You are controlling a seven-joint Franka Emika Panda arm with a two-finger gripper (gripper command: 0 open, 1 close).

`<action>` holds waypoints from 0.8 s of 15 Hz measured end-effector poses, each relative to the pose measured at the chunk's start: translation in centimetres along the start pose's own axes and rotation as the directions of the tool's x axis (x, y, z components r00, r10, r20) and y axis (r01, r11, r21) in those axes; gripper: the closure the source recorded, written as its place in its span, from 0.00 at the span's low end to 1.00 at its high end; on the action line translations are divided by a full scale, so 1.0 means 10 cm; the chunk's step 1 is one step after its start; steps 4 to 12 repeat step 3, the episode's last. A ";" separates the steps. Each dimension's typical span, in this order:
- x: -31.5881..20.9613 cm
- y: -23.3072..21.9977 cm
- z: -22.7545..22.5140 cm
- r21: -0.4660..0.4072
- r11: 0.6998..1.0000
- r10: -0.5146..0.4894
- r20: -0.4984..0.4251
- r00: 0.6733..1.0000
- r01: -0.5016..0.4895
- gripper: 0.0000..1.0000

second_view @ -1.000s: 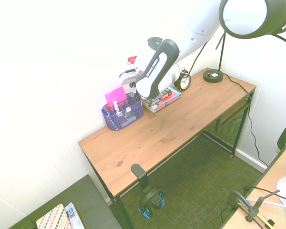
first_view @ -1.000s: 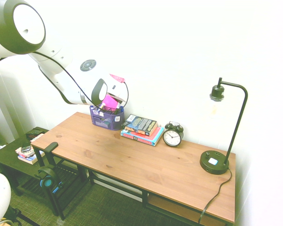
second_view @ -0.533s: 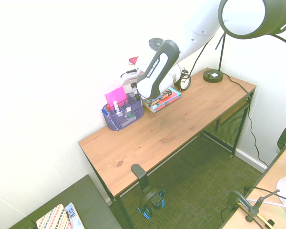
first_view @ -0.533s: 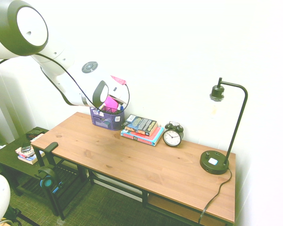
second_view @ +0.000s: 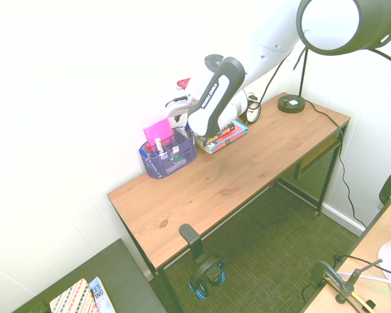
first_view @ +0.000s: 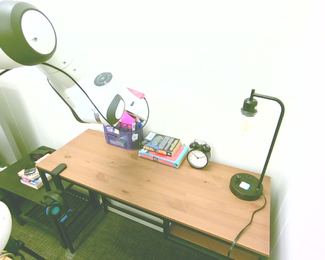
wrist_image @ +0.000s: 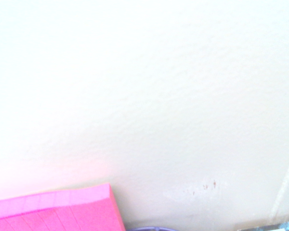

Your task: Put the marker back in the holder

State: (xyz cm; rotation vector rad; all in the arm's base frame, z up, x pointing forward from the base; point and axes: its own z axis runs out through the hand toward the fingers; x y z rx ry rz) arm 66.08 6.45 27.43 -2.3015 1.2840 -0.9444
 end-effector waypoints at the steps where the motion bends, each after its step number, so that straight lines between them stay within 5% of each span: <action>1: 0.01 -0.02 -0.05 0.018 1.000 0.006 -0.004 1.000 -0.006 0.00; 12: 0.01 0.02 -0.26 0.060 0.998 0.026 -0.004 1.000 -0.026 0.00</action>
